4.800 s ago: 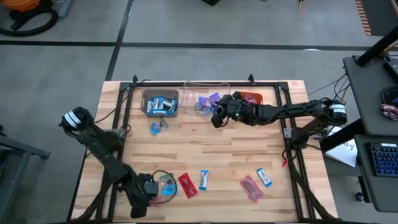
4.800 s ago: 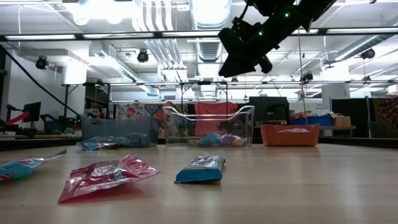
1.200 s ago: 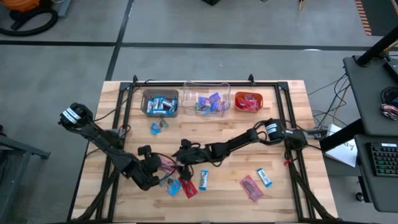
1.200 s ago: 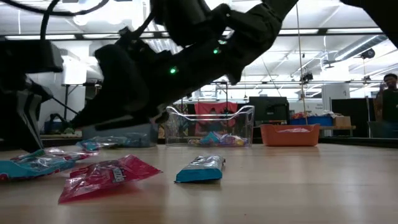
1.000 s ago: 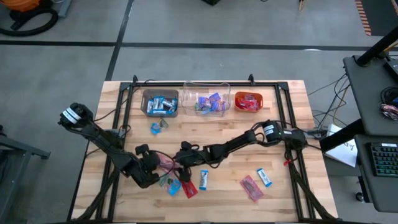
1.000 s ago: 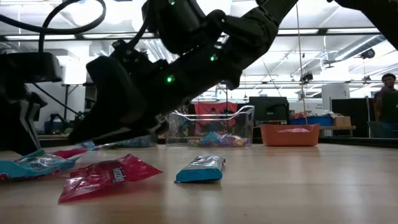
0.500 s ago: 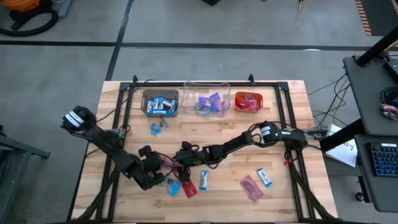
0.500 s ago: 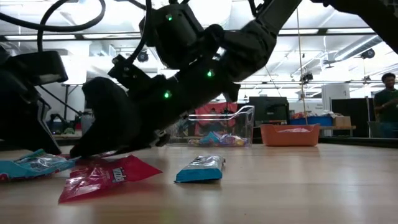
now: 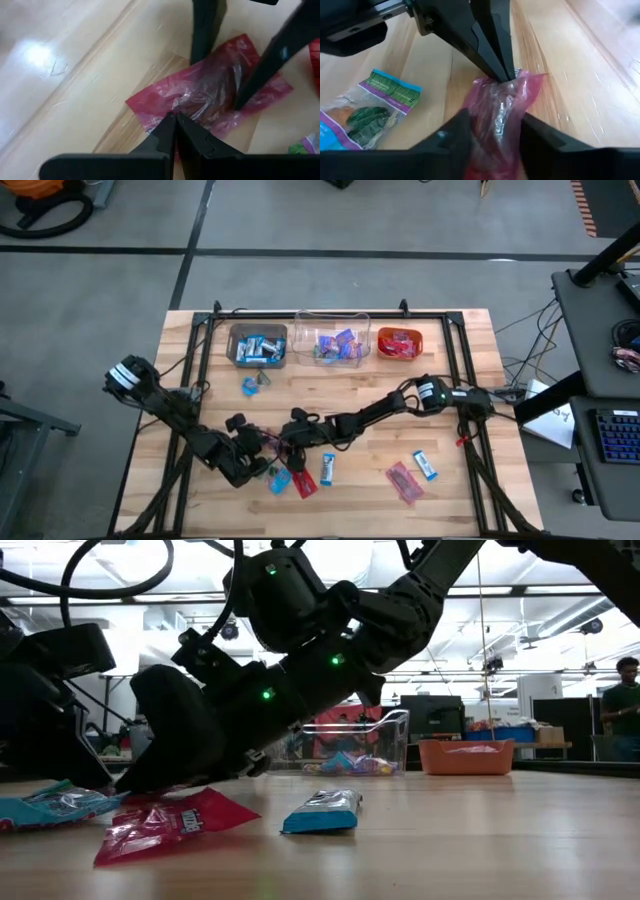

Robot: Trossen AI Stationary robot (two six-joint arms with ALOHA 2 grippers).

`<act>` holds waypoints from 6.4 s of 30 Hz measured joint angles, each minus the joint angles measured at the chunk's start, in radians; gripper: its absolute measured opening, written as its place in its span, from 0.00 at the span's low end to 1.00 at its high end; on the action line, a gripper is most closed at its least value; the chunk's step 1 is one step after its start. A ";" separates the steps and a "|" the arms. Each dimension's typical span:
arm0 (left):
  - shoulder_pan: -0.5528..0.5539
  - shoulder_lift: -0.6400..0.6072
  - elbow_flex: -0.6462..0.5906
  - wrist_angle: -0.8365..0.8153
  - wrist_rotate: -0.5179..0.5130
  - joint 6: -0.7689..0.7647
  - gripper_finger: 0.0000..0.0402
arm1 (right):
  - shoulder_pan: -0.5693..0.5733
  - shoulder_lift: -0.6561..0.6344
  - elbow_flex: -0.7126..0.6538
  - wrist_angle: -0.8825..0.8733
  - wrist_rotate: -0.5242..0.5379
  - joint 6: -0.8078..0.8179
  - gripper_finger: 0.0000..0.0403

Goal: Sort candy
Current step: Put the red candy into the orange bin, then put the light blue candy into the transparent bin

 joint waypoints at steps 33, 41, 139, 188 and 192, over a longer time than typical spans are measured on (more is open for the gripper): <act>0.008 -0.453 0.180 -0.501 -0.183 0.203 0.00 | -0.125 -0.667 -0.237 -0.745 0.233 -0.210 0.03; 0.010 -0.451 0.175 -0.500 -0.220 0.205 0.00 | -0.279 -0.964 -0.553 -0.767 0.542 0.033 0.03; 0.013 -0.441 0.175 -0.421 -0.167 0.222 0.00 | -0.384 -1.304 -0.835 -0.644 0.346 0.263 0.03; 0.006 -0.042 -0.033 0.303 0.276 0.426 0.58 | -0.120 -1.289 -0.836 -0.641 0.345 0.283 0.03; 0.006 -0.042 -0.054 0.328 0.282 0.425 0.53 | -0.120 -1.289 -0.836 -0.639 0.346 0.285 0.03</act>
